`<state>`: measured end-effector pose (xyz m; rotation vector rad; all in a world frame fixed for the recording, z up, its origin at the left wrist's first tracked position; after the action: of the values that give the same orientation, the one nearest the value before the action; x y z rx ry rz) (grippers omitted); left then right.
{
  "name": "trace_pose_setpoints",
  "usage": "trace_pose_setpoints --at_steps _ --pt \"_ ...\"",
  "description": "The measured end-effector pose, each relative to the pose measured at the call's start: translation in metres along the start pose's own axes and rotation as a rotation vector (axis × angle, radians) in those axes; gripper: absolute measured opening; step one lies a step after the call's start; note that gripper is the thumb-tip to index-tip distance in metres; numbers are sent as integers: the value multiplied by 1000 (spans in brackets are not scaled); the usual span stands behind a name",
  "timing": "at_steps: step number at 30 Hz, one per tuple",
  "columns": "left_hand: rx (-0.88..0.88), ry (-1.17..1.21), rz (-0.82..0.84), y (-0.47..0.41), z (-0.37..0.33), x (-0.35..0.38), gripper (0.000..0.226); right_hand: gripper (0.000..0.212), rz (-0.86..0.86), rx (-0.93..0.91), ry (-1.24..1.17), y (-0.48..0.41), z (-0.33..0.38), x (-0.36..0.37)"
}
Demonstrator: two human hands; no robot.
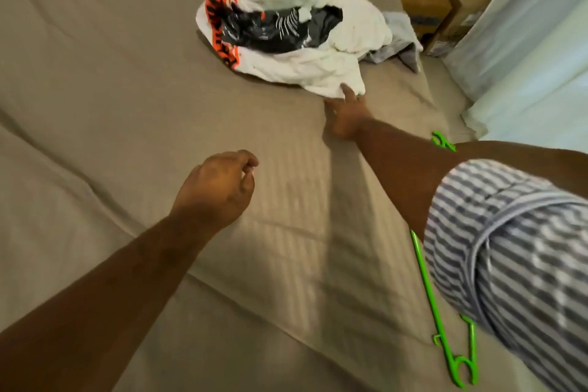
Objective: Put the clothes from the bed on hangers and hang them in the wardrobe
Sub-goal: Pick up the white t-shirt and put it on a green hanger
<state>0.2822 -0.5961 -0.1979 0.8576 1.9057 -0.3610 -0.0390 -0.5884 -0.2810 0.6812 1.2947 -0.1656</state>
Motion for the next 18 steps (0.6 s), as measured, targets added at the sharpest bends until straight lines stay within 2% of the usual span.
trace_pose_setpoints --at_steps 2,4,7,10,13,18 --pt "-17 21 4 2 10 15 29 88 35 -1 64 -22 -4 7" --pt "-39 36 1 9 19 28 28 86 17 -3 68 -35 -5 14" --pt "-70 49 -12 22 27 39 25 74 -117 24 -86 -33 -12 15" --pt "-73 46 -41 37 23 35 23 38 -350 23 -191 -15 -15 -3" --pt "-79 37 -55 53 13 19 34 23 -492 -51 -288 8 -1 -43" --pt "-68 11 -140 71 -13 -42 34 30 -583 -239 -467 54 68 -157"
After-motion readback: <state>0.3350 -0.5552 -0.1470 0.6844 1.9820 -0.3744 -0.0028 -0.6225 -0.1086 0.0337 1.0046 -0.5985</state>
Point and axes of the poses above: each hand's wrist, its own y-axis away from the middle knuckle, its own x-axis out of the palm, z = x × y, the point moved 3 cm from there along -y, towards the middle knuckle, and after that the axes turned 2 degrees about -z, right-handed, at the moved point
